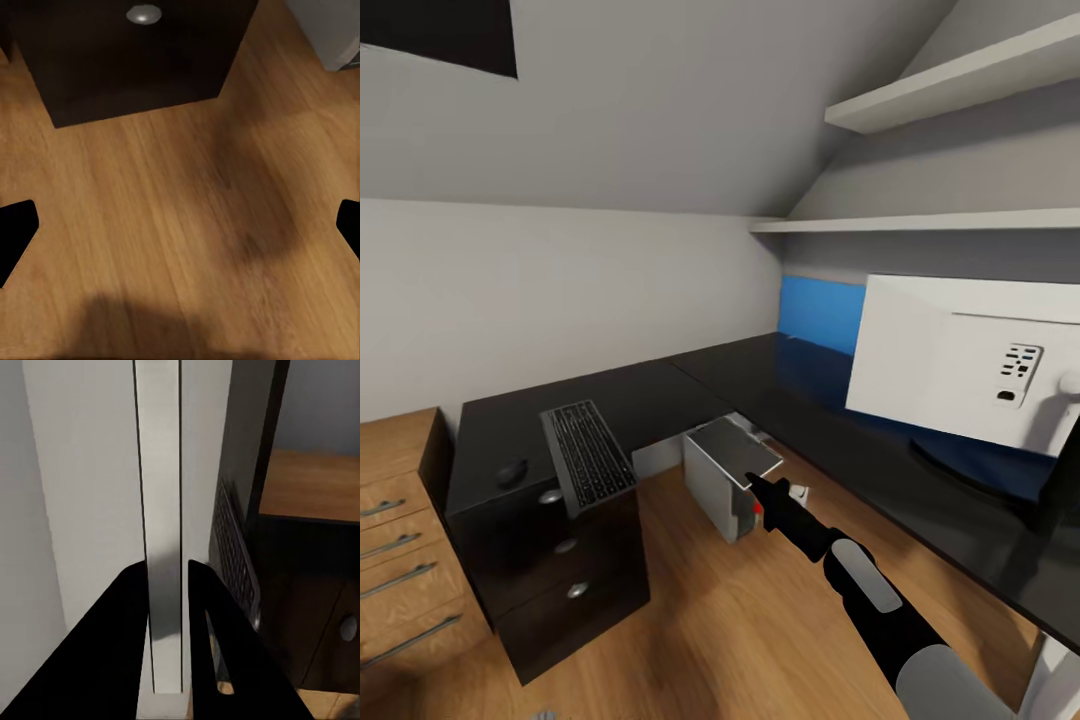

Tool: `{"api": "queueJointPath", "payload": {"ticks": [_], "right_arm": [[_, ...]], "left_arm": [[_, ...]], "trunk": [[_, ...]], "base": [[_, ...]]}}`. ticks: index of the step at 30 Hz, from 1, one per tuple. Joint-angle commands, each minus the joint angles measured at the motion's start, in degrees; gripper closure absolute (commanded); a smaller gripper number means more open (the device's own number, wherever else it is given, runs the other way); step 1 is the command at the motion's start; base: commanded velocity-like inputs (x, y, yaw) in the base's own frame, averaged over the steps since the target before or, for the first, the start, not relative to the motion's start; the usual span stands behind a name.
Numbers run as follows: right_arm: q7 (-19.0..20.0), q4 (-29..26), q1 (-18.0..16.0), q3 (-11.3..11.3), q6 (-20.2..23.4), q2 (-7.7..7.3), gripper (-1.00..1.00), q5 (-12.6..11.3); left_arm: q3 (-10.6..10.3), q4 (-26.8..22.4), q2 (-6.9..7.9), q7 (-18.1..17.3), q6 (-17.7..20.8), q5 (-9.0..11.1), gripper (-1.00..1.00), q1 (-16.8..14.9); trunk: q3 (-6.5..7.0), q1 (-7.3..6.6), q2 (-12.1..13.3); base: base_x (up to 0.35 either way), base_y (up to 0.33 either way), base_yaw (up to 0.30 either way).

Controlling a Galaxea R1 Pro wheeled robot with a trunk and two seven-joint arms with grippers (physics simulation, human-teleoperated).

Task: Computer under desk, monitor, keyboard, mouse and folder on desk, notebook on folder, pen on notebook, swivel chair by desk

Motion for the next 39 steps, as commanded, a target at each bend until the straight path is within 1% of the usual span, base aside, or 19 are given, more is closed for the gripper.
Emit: {"api": "queueJointPath", "payload": {"ticks": [1,5,11,22,30,39], "right_arm": [[0.3,0.0,0.0,0.2,0.1,-0.06,1.0,-0.5],[0.4,0.0,-0.1,0.3,0.2,-0.09,1.0,-0.4],[0.6,0.0,0.0,0.3,0.5,-0.15,1.0,-0.6],[0.7,0.1,0.0,0.2,0.5,-0.24,1.0,-0.6],[0.5,0.3,0.0,0.3,0.3,-0.15,1.0,-0.6],[0.5,0.3,0.0,0.3,0.2,-0.07,1.0,-0.6]], "left_arm": [[-0.1,-0.1,0.05,0.4,0.2,0.2,-1.0,0.0],[-0.1,0.0,0.05,0.4,0.1,0.2,-1.0,0.0],[-0.3,0.0,-0.01,0.4,0.1,0.2,-1.0,0.0],[-0.2,0.1,0.0,0.4,0.1,0.3,-1.0,0.0],[-0.2,0.1,0.0,0.3,0.1,0.3,-1.0,0.0],[-0.2,0.1,-0.04,0.3,0.1,0.3,-1.0,0.0]], "trunk": [[0.15,-0.23,0.4],[0.88,-1.11,2.0],[1.96,-2.42,4.4],[1.96,-2.42,4.4],[1.96,-2.42,4.4],[1.96,-2.42,4.4]], "base": [[0.0,-0.004,0.267],[0.0,-0.001,0.165],[0.0,0.0,0.021],[0.027,0.0,0.0],[0.281,0.0,0.03],[0.316,0.0,0.195]]}}
